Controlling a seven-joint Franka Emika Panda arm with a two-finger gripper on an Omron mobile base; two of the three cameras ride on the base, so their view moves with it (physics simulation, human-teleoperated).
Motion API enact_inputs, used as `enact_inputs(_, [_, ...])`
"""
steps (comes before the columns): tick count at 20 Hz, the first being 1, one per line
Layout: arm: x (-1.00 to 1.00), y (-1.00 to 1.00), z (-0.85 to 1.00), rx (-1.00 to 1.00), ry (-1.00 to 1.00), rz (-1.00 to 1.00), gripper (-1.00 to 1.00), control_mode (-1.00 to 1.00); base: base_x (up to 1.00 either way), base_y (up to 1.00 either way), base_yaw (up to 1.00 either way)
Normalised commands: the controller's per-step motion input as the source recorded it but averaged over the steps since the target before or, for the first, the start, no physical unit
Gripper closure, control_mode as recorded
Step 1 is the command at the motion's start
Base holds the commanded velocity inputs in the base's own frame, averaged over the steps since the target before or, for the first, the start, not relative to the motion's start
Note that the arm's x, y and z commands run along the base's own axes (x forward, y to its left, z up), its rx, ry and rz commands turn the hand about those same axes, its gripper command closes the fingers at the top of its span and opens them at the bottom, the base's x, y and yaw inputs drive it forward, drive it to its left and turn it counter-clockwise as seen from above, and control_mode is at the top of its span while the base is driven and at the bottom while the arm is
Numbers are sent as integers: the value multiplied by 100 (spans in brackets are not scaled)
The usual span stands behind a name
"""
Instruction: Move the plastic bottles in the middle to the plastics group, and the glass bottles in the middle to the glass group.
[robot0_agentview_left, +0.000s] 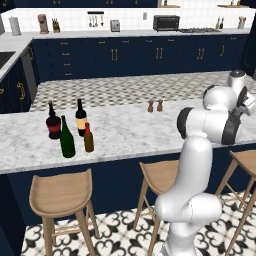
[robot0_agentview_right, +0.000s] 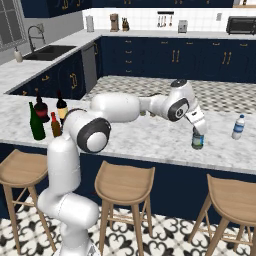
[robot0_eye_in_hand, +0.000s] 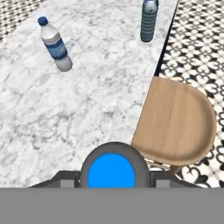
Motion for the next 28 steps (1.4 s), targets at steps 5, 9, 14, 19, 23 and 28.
enact_inputs(5, [3,-78,-2,0,1,-32,100,-100,0,0,0])
enact_inputs(9, [14,-73,0,6,1,-9,100,-100,0,0,0])
enact_inputs(14, [22,-74,0,14,5,0,100,-100,0,0,0])
enact_inputs(19, [28,-55,-1,7,3,0,100,-100,0,0,0])
enact_inputs(23, [2,0,0,0,-4,3,100,-100,0,0,0])
enact_inputs(28, [0,45,-10,-11,-3,3,100,-100,0,0,0])
